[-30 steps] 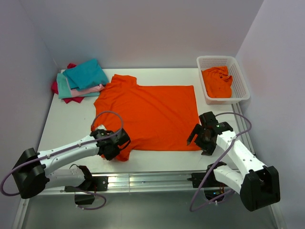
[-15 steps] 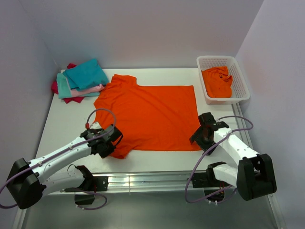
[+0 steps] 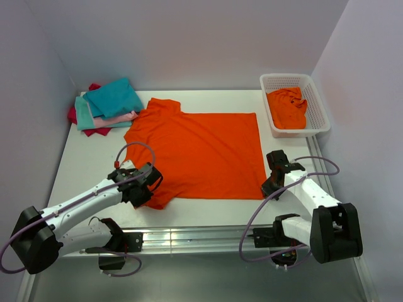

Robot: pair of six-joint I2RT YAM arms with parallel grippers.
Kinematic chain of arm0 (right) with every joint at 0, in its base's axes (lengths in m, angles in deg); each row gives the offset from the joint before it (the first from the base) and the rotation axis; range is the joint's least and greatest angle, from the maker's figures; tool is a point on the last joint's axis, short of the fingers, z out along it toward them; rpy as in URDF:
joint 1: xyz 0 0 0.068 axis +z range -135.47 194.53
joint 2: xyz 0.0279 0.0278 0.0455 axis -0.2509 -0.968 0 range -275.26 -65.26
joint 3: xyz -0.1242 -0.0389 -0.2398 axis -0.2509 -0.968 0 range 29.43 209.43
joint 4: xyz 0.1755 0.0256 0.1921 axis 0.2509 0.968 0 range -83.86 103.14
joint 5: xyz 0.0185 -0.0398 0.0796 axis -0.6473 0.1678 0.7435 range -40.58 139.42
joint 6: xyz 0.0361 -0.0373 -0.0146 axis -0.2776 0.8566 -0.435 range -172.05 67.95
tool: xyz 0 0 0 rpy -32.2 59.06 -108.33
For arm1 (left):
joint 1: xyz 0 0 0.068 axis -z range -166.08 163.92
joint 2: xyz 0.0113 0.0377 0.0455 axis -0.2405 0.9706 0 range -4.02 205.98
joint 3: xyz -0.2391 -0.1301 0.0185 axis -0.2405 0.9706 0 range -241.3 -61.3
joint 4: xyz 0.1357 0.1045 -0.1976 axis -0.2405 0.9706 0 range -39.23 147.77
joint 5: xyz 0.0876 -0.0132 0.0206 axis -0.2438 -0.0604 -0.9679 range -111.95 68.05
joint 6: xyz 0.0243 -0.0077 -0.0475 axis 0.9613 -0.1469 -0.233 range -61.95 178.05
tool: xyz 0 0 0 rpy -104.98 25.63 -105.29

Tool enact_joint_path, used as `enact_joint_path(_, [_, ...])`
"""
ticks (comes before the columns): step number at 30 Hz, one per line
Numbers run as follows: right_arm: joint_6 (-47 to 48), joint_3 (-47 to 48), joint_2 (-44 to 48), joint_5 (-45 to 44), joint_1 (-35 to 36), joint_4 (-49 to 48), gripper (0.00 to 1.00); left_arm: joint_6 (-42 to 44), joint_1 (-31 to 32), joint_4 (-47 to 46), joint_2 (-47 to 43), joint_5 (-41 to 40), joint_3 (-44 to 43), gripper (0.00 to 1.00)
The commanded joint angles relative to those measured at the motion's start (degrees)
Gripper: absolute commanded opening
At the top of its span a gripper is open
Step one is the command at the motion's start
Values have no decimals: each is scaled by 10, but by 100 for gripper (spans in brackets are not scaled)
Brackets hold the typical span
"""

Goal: Fold and stack the t-shirts
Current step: Flatten the tshirt out, then fold the tshirt

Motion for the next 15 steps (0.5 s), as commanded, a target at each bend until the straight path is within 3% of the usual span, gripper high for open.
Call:
enact_joint_path(1, [-7, -8, -13, -22, -7, -36, 9, 11, -5, -2, 1, -12, -20, 11])
enact_joint_path(3, [-3, -5, -16, -23, -8, -30, 0, 11, -8, 1, 2, -14, -24, 11])
enact_joint_path(9, [1, 18, 14, -25, -8, 13, 0, 15, -9, 30, -4, -1, -46, 6])
enact_joint_path(15, [0, 58, 31, -11, -9, 67, 0, 22, -9, 114, 11, -3, -135, 4])
